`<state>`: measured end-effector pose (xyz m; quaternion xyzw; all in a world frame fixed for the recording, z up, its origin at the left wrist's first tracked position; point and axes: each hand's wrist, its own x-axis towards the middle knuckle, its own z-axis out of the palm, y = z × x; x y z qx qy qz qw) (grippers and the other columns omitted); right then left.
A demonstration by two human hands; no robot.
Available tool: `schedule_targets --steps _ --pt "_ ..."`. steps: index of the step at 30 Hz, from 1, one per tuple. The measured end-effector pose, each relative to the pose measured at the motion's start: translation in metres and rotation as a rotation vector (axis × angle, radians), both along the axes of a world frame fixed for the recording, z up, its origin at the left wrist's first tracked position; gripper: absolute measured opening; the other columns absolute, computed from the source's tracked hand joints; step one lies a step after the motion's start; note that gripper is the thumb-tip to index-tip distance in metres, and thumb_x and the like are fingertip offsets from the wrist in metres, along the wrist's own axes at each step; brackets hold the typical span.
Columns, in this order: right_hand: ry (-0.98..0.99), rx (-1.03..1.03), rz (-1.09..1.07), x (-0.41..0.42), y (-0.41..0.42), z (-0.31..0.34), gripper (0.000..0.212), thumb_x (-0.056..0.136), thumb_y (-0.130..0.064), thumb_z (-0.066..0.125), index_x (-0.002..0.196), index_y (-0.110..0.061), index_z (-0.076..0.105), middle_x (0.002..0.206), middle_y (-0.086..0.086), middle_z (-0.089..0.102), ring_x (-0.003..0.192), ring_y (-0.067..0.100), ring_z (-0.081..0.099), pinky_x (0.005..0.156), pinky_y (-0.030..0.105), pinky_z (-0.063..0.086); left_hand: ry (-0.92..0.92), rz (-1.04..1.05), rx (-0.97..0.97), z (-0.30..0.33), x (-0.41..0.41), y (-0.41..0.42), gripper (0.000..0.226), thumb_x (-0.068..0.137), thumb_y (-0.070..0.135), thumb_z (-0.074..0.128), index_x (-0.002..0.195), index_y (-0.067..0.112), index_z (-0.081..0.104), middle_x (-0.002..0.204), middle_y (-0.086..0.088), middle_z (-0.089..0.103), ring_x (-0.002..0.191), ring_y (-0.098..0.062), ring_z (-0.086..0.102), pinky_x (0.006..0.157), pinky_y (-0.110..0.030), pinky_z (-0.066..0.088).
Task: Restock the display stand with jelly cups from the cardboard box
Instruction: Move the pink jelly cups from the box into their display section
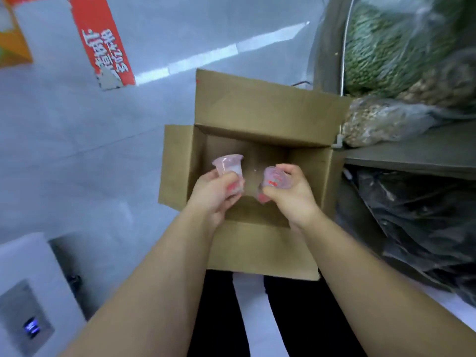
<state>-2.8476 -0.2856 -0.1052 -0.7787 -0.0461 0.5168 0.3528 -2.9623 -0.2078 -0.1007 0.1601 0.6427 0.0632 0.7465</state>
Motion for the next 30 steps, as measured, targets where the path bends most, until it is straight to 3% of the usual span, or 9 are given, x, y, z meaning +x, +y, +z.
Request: schedule_targets --steps 2,5,7,9,12,15,19,24,30 --pt "0.064 0.118 -0.09 0.0 0.001 0.078 0.053 0.061 0.012 0.064 0.101 -0.019 0.052 0.094 0.009 0.058 0.075 0.018 0.056 0.06 0.016 0.05 -0.036 -0.151 0.244 0.071 -0.006 -0.002 0.038 0.069 0.0 0.052 0.102 0.016 0.061 0.083 0.004 0.058 0.071 -0.006 0.053 0.064 -0.019 0.044" --pt "0.085 0.305 -0.079 0.005 -0.002 0.199 0.058 0.058 0.007 0.067 0.105 -0.024 0.055 0.095 0.013 0.06 0.083 0.022 0.055 0.078 0.029 0.048 -0.081 -0.341 0.536 0.18 -0.009 -0.002 0.06 0.057 0.003 0.051 0.117 0.012 0.044 0.099 0.002 0.055 0.079 -0.004 0.052 0.067 -0.015 0.042" --pt "0.04 0.398 -0.067 0.009 -0.01 0.274 0.063 0.065 0.016 0.068 0.109 -0.027 0.056 0.089 0.002 0.064 0.081 0.015 0.058 0.081 0.032 0.047 -0.146 -0.433 0.687 0.252 -0.008 -0.002 0.056 0.06 0.002 0.053 0.111 0.018 0.039 0.1 0.002 0.053 0.081 0.0 0.052 0.071 -0.009 0.042" --pt "-0.031 0.477 -0.05 0.015 -0.021 0.344 0.068 0.07 0.019 0.063 0.114 -0.032 0.054 0.088 -0.012 0.067 0.08 0.006 0.061 0.08 0.024 0.051 -0.221 -0.5 0.799 0.321 -0.004 -0.006 0.053 0.064 0.001 0.056 0.104 0.03 0.036 0.099 0.009 0.053 0.081 0.006 0.053 0.072 -0.007 0.042" --pt "-0.185 0.561 -0.057 0.025 -0.042 0.431 0.072 0.069 0.012 0.065 0.12 -0.036 0.047 0.091 -0.021 0.067 0.08 -0.004 0.062 0.074 0.01 0.048 -0.39 -0.574 0.894 0.405 0.011 -0.014 0.058 0.07 -0.001 0.053 0.113 0.034 0.036 0.105 0.018 0.053 0.089 0.01 0.053 0.076 -0.007 0.041" --pt "-0.356 0.603 -0.142 0.041 -0.069 0.504 0.067 0.067 -0.004 0.065 0.12 -0.041 0.045 0.093 -0.027 0.065 0.082 -0.006 0.062 0.075 0.008 0.046 -0.501 -0.648 1.033 0.47 0.039 -0.027 0.053 0.078 0.001 0.059 0.119 0.032 0.043 0.106 0.031 0.057 0.099 0.012 0.054 0.083 -0.003 0.038" --pt "-0.598 0.629 -0.298 0.069 -0.121 0.575 0.061 0.061 -0.026 0.067 0.115 -0.047 0.05 0.106 -0.019 0.064 0.097 0.006 0.063 0.092 0.033 0.049 -0.601 -0.663 1.212 0.536 0.086 -0.056 0.045 0.07 0.011 0.075 0.1 0.035 0.05 0.096 0.027 0.061 0.088 0.011 0.058 0.076 -0.003 0.041" --pt "-0.785 0.599 -0.347 0.106 -0.186 0.62 0.054 0.064 -0.019 0.075 0.108 -0.041 0.054 0.101 -0.024 0.065 0.09 -0.006 0.062 0.078 0.01 0.046 -0.735 -0.713 1.252 0.585 0.158 -0.11 0.055 0.062 0.017 0.08 0.098 0.033 0.041 0.102 -0.004 0.061 0.09 -0.005 0.06 0.08 -0.013 0.045" --pt "-0.928 0.516 -0.413 0.152 -0.244 0.63 0.055 0.067 -0.008 0.079 0.107 -0.039 0.055 0.104 -0.029 0.061 0.098 -0.012 0.056 0.081 0.001 0.039 -0.867 -0.935 1.132 0.611 0.225 -0.163 0.061 0.076 0.012 0.06 0.124 0.041 0.034 0.113 0.026 0.054 0.106 0.012 0.052 0.089 -0.011 0.042"
